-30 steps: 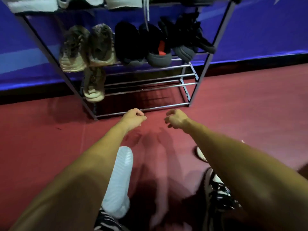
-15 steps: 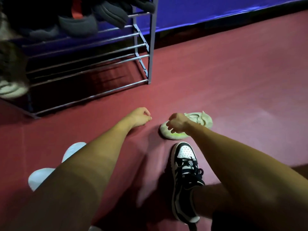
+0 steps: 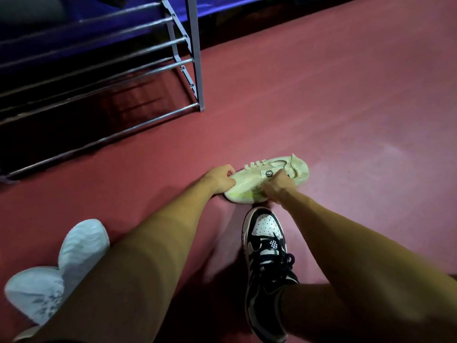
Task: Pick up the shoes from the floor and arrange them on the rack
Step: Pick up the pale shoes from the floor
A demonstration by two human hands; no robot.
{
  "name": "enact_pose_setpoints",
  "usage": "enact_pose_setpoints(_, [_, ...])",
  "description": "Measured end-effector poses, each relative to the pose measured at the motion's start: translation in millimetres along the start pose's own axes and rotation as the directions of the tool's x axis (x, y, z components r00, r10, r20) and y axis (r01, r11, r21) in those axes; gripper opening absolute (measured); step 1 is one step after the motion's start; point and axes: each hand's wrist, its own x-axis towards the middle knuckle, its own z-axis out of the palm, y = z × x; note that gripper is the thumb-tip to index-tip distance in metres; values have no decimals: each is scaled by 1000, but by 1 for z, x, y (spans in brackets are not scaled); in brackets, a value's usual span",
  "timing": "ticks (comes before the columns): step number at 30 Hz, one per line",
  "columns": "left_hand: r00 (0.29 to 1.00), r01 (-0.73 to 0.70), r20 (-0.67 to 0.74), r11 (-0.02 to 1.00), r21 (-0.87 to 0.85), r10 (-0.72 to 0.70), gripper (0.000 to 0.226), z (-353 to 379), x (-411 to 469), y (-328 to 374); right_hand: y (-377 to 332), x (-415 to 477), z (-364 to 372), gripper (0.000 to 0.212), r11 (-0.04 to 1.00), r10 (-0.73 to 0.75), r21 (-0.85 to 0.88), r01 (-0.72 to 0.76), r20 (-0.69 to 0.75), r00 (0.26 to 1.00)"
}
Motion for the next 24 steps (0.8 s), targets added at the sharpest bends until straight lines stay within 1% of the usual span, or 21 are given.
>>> enact_pose_setpoints(2, [1000, -1, -16, 1000, -2, 1, 28, 3, 4, 2, -11, -25, -8, 55, 999, 12, -32, -13, -35, 999])
enact_pose_setpoints(3, [1000, -1, -28, 1000, -1, 1, 27, 4, 4, 3, -11, -25, -8, 53, 1000, 9, -21, -10, -38, 999])
enact_pose_setpoints(7, [998, -2, -60, 999, 35, 4, 32, 2, -1, 4, -8, -18, -4, 44, 996, -13, 87, 14, -10, 1000])
enact_pose_setpoints(11, [992, 32, -124, 993, 116, -17, 39, -21, -20, 4, -28, -31, -3, 33, 982, -125, 139, 126, -20, 992])
enact_pose_setpoints(15, [982, 81, -180, 989, 126, -58, 40, -52, -49, -11, -66, -70, -4, 21, 961, -233, 147, 233, -16, 972])
enact_pose_setpoints(20, [962, 104, -262, 992, 77, -81, 32, -93, -95, -41, -109, -107, 4, 18, 894, -422, 155, 420, -20, 907])
enact_pose_setpoints(24, [947, 119, -298, 993, -15, -118, 27, -117, -134, -80, -145, -157, 12, 13, 829, -557, 49, 557, -10, 830])
